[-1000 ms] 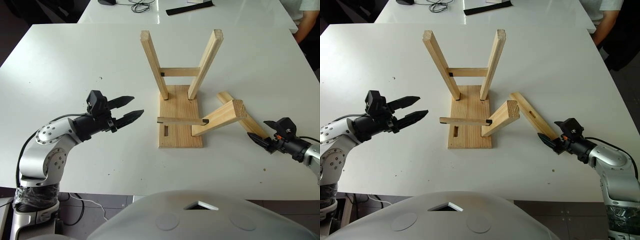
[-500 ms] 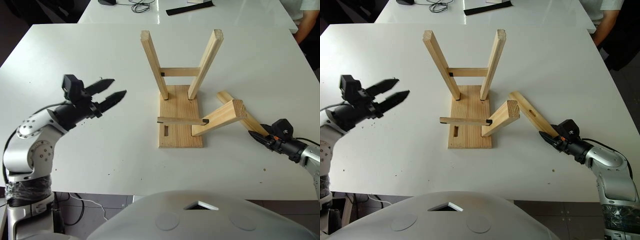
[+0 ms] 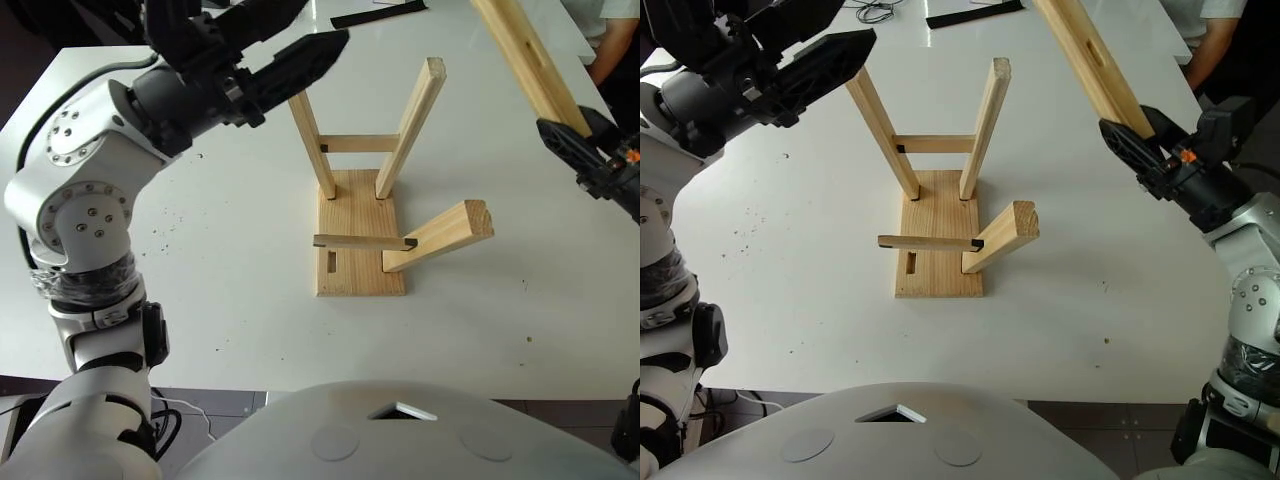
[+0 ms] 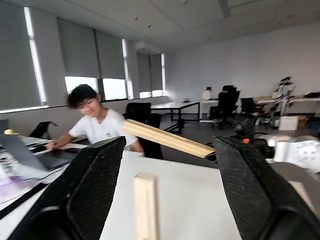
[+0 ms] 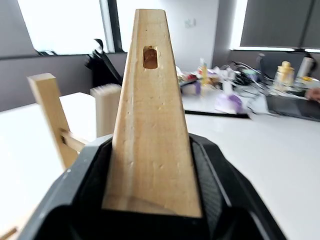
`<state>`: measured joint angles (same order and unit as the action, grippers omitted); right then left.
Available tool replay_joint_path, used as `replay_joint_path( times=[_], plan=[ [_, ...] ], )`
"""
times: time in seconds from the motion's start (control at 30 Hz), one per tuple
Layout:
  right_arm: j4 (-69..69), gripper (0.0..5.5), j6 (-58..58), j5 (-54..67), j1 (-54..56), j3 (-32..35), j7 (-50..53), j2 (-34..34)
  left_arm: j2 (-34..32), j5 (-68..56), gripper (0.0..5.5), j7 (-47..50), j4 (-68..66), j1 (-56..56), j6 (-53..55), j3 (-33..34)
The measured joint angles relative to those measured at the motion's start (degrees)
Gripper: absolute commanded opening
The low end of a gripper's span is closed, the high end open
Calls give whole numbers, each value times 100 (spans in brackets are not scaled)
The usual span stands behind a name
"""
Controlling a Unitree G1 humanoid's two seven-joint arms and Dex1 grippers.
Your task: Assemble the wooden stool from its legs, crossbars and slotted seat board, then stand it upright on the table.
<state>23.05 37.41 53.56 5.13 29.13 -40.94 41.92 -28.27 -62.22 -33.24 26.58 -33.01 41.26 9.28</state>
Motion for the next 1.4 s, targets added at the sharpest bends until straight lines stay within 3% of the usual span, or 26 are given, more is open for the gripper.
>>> replay_joint_path(
  times=[0.2,0.57,0.77,1.37,1.4],
  plan=[
    [306,206,688,1421,538,-182,-386,338,627,-754,323,281,-267,-243,99,-112],
    [116,206,1173,2451,1157,-466,-688,559,667,-1107,323,-104,-477,-240,311,-249],
    [171,206,1243,2388,1172,-863,-917,591,667,-1261,323,-208,-441,-265,325,-277],
    [523,206,1151,1757,723,-1000,-1539,815,610,-1196,323,-386,-318,-421,388,-534],
    [538,206,1147,1745,716,-1016,-1544,814,608,-1146,305,-430,-302,-421,392,-564]
  ],
)
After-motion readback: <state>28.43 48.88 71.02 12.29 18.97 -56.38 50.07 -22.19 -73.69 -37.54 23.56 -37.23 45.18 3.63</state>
